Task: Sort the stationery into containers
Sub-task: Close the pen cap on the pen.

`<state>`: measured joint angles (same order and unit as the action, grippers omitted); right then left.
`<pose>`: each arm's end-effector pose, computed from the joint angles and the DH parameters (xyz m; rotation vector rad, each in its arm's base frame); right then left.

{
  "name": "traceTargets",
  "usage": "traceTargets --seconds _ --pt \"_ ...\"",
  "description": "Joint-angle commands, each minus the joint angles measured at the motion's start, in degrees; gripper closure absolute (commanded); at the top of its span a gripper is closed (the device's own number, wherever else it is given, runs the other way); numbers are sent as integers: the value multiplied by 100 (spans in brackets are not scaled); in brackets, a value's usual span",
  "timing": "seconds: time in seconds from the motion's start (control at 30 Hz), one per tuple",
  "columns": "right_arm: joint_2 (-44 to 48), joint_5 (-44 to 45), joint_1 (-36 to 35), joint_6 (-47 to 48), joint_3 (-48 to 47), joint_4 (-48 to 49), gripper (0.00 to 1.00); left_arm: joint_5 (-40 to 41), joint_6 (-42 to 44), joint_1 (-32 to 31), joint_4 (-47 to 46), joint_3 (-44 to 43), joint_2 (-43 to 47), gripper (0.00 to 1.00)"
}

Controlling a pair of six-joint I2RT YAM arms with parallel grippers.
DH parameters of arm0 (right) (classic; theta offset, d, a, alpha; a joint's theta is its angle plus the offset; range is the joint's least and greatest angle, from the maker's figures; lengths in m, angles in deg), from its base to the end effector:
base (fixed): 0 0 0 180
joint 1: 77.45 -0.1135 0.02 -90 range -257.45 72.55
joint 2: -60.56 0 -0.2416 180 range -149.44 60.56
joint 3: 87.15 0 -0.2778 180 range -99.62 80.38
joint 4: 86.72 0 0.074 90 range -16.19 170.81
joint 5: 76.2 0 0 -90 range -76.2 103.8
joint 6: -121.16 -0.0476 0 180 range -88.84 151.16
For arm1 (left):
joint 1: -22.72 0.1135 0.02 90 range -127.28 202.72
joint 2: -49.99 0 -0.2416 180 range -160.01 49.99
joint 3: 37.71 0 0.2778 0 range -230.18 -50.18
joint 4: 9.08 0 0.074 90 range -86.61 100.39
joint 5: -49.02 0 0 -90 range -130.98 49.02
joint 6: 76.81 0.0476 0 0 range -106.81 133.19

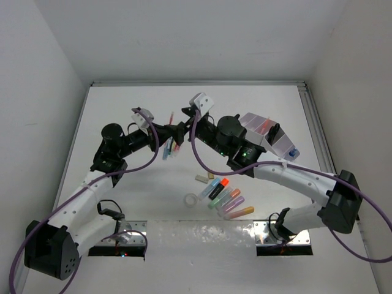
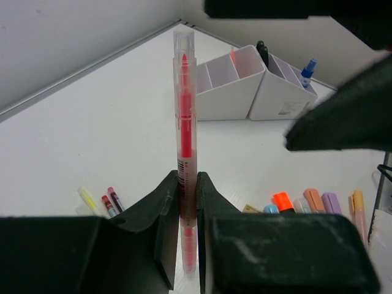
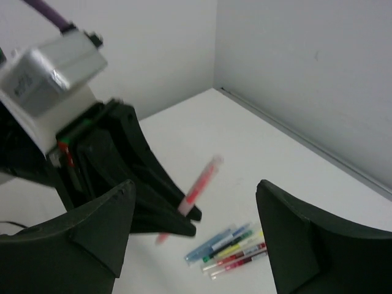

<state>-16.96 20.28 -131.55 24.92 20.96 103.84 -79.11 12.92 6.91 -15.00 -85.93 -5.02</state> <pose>0.2184 0.2926 0.3326 -0.5344 1.4370 0.7633 0.2506 -0.1015 0.2769 0.7303 1.4604 -0.7419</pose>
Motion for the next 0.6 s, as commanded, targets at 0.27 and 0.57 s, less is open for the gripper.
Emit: traceTargets --seconds 0.27,0.57 --pt "-782 204 155 -588 -659 976 46 -142 150 -203 -6 15 165 100" --pt "-1011 178 243 -1037 -563 1204 92 -151 89 -203 -155 15 139 100"
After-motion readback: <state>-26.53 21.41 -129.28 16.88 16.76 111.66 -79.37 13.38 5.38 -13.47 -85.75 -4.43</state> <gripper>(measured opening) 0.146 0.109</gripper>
